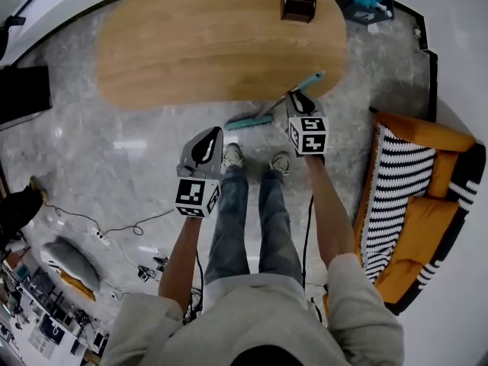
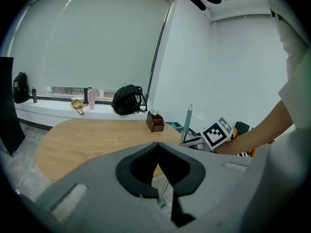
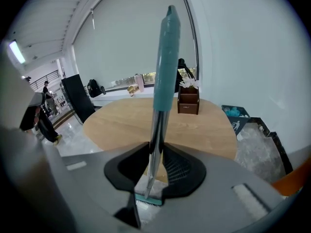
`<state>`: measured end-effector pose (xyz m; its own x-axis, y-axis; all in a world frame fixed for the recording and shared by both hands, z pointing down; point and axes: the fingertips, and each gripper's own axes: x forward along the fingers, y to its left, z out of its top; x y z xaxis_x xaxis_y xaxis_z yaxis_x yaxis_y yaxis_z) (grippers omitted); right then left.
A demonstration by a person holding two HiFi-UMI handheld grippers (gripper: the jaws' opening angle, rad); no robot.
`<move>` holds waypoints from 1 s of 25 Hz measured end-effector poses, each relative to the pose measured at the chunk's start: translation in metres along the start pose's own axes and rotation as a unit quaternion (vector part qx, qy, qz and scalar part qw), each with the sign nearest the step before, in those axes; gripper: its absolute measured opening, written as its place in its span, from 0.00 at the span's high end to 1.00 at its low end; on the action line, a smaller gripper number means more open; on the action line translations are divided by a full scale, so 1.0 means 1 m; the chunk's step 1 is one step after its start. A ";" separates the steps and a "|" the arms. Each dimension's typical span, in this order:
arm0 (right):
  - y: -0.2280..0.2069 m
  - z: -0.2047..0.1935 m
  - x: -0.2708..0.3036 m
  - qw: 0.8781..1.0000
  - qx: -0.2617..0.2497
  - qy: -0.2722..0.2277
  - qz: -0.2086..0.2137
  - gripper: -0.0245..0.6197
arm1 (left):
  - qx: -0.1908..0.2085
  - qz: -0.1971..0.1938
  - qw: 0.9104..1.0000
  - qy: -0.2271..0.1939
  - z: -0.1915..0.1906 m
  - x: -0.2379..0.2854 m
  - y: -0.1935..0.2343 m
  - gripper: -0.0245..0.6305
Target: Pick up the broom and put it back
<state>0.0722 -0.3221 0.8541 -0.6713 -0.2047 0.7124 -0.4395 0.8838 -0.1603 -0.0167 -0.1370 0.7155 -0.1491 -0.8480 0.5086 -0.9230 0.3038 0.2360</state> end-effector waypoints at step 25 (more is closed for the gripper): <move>-0.012 -0.008 -0.007 1.000 0.024 -0.011 0.002 0.66 | 0.006 -0.002 1.000 0.002 -0.004 -0.002 -0.005 0.97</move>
<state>0.0869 -0.3278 0.8565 -0.6863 -0.2107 0.6961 -0.4643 0.8636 -0.1964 -0.0104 -0.1357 0.7165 -0.1448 -0.8471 0.5113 -0.9275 0.2963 0.2282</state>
